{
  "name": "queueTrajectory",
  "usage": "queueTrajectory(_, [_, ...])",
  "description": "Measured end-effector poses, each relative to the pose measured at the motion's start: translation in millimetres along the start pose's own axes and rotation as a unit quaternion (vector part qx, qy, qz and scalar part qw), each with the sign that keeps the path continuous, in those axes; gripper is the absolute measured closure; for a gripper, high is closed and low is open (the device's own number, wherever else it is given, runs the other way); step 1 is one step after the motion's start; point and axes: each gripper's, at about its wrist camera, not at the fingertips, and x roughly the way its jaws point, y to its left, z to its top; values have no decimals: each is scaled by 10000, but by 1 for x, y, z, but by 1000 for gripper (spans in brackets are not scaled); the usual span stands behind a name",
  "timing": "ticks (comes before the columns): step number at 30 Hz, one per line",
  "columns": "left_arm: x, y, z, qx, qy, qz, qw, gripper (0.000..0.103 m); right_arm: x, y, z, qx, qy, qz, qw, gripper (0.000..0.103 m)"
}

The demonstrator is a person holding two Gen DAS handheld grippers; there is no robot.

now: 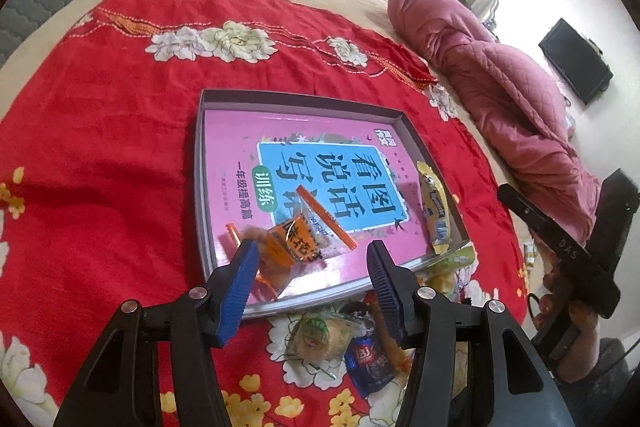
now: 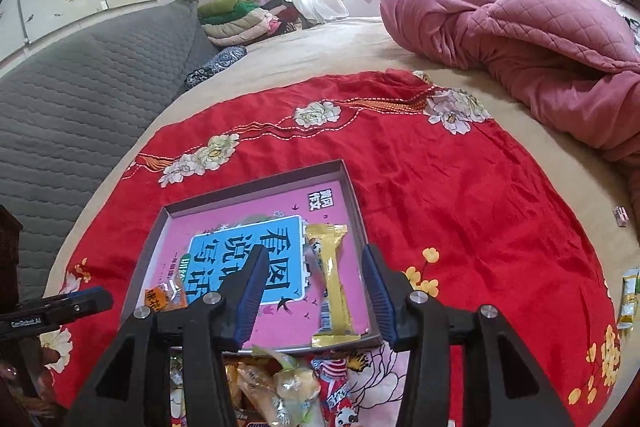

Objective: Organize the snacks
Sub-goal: 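Withdraw both open grippers from the tray back toward the snack pile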

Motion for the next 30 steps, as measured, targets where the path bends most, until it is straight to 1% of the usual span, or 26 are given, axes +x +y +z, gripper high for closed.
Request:
queueTrajectory(2, [0,-1,-1,34,30,26,10000,45,-3,2,-2,-38,9,15,10000,55])
queueTrajectory(7, [0,-5,-5,99,98,-73,9999,45,-12,7,-8,-115,32,39,9999,54])
queueTrajectory(14, [0,-10,-8,245,162,10,9996,45,-21,10,-15,-244,63,12,9997,54])
queueTrajectory(23, [4,-14,-17,339,340,0,9988,45,-23,6,-31,-319,300,-86,9990,54])
queueTrajectory(25, [4,-15,-20,468,401,-153,9980,45,-24,6,-36,-376,343,-129,9986,53])
queueTrajectory(28, [0,-17,-23,681,370,-25,9970,45,-25,5,-43,-413,413,-138,9982,53])
queueTrajectory(30, [1,-18,-25,724,417,-2,9965,45,-25,5,-47,-453,465,-153,9978,53])
